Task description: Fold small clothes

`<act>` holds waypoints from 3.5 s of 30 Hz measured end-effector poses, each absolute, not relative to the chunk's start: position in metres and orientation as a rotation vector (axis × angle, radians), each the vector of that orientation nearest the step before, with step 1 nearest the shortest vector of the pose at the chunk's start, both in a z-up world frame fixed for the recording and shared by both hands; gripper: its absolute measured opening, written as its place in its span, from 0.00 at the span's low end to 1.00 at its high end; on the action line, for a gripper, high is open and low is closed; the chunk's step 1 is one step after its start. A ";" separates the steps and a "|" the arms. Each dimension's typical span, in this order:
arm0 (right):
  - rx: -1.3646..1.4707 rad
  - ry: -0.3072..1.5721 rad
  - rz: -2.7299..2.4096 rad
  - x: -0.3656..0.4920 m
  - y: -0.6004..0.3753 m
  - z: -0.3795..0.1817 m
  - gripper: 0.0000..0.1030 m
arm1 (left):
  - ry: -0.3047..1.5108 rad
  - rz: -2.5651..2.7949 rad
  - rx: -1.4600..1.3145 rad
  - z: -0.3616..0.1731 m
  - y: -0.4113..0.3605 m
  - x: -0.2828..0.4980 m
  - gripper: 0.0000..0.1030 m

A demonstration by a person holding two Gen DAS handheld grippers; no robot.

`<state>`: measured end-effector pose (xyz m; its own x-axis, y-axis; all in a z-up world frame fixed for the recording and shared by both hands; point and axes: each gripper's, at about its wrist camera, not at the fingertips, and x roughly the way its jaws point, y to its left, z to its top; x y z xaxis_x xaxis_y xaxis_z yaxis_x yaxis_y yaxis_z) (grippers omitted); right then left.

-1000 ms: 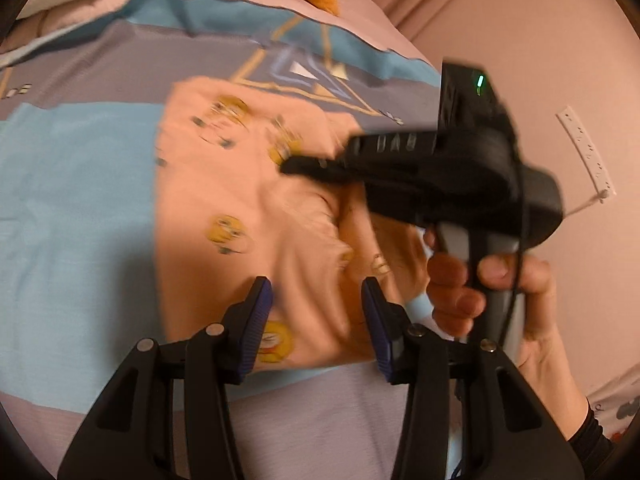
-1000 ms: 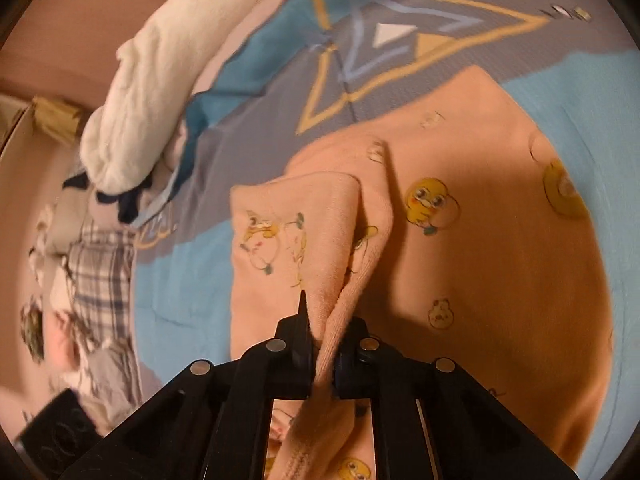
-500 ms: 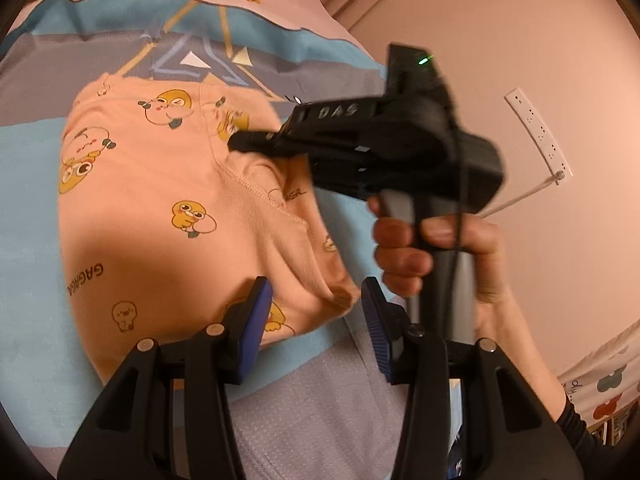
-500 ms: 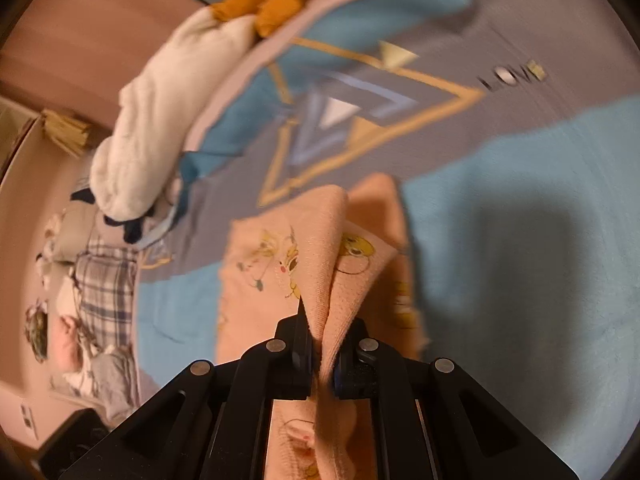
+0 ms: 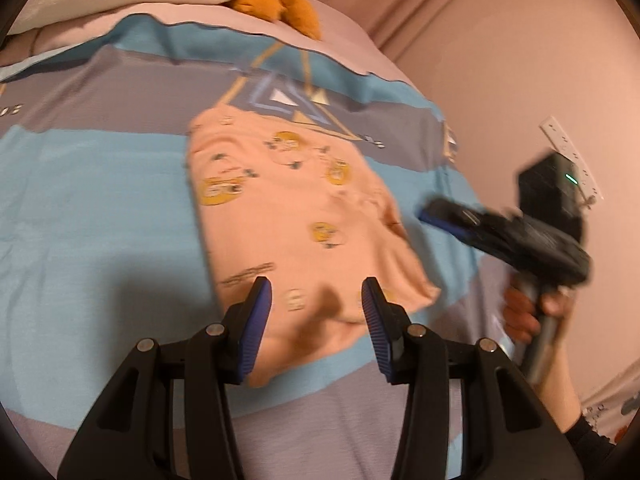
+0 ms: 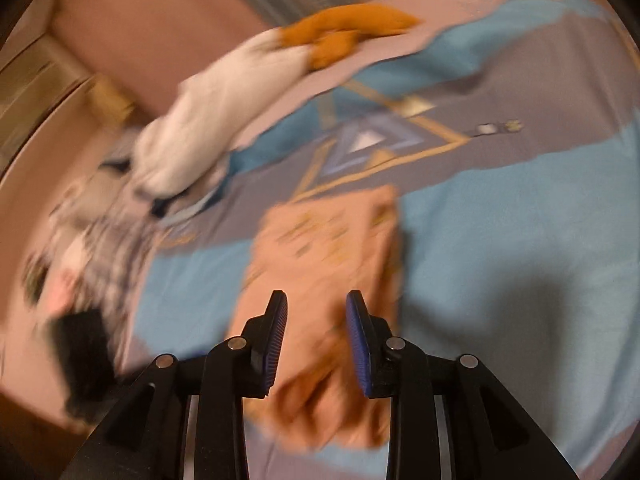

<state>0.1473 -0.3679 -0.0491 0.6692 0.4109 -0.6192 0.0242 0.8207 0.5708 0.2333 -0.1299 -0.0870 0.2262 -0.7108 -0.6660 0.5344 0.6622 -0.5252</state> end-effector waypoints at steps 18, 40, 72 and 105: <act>0.427 1.021 0.171 0.121 -0.342 -0.107 0.03 | 1.105 -0.781 0.008 -0.131 -0.137 0.218 0.45; 0.363 0.803 0.165 0.131 -0.324 -0.059 0.06 | 0.936 -0.776 0.116 -0.095 -0.166 0.209 0.45; 0.297 0.902 0.092 0.134 -0.317 -0.094 0.05 | 0.935 -0.750 0.194 -0.114 -0.184 0.212 0.46; 0.238 0.876 0.056 0.100 -0.316 -0.091 0.19 | 0.970 -0.651 0.090 -0.095 -0.145 0.208 0.63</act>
<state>0.1002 -0.3163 -0.0908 0.6404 0.1459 -0.7540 0.0487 0.9721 0.2294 0.2082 -0.1451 -0.0952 0.3920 -0.4733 -0.7889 0.5509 0.8076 -0.2107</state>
